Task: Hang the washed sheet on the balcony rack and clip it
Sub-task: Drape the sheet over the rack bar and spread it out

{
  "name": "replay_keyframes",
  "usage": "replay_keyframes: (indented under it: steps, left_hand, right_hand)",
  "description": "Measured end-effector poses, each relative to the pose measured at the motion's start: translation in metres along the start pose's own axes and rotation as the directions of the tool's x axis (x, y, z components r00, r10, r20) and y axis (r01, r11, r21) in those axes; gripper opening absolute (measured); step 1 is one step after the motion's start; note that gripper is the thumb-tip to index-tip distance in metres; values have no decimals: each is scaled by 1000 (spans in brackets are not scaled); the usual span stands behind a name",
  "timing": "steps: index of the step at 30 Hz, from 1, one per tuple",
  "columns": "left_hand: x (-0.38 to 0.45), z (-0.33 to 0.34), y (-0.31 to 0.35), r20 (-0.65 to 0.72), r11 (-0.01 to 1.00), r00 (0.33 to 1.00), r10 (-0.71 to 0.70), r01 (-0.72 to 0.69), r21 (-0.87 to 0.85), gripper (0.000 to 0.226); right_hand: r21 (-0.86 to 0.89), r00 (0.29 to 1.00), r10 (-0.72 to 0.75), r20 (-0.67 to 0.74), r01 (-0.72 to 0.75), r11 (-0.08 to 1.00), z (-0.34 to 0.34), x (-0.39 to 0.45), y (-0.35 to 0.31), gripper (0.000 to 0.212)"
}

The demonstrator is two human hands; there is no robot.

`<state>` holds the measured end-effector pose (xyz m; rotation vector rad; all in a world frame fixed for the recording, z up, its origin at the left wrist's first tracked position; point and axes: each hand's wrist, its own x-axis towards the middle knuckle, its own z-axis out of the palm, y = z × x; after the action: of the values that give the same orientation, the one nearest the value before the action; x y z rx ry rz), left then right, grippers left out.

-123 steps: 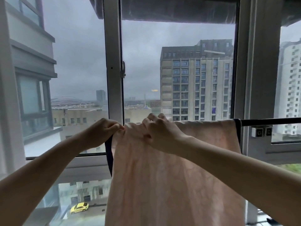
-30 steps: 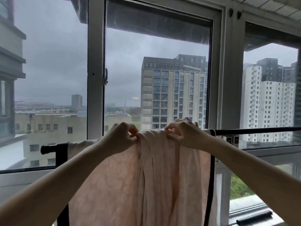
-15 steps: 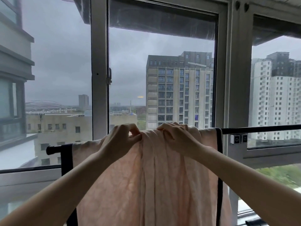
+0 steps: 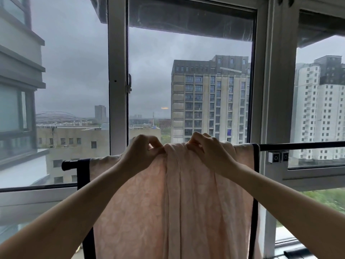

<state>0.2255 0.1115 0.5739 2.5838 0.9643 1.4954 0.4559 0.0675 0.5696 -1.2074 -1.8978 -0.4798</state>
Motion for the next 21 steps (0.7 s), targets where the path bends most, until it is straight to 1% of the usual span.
replay_keyframes:
  steps: [2, 6, 8, 9, 11, 13, 16, 19, 21]
  left_hand:
    - [1, 1, 1, -2, 1000, 1000, 16, -16, 23, 2]
    - [5, 3, 2, -28, 999, 999, 16, -16, 28, 2]
    - [5, 2, 3, -32, 999, 999, 19, -18, 28, 4]
    - [5, 2, 4, -28, 999, 999, 26, -25, 32, 5]
    - [5, -1, 4, -21, 998, 999, 37, -36, 45, 6]
    - [2, -8, -3, -49, 998, 999, 13, -10, 61, 8]
    - [-7, -30, -24, -111, 990, 992, -52, 66, 127, 13]
    - [-14, -48, -37, -106, 983, 988, -111, 125, 135, 23]
    - [-14, -49, -39, -80, 979, 989, -127, 138, 147, 31]
  right_hand:
    - [-37, 1000, -14, 16, 14, 999, -5, 1, 3, 17]
    - [-175, 998, -9, 62, 20, 984, -15, 4, 9, 28]
    - [-179, 993, -17, 114, 37, 983, -18, 6, 9, 34]
    - [-177, 990, -29, 135, 53, 983, -18, 7, 10, 34]
    - [-171, 985, -46, 164, 74, 983, -22, 10, 12, 27]
    - [-202, 988, 2, 156, 30, 979, -32, 9, 27, 22]
    - [-308, 986, 133, 97, -98, 946, -55, -3, 69, 18]
    - [-427, 965, 260, 36, -221, 877, -68, -10, 94, 14]
    - [-487, 961, 276, 9, -236, 841, -68, -6, 91, 15]
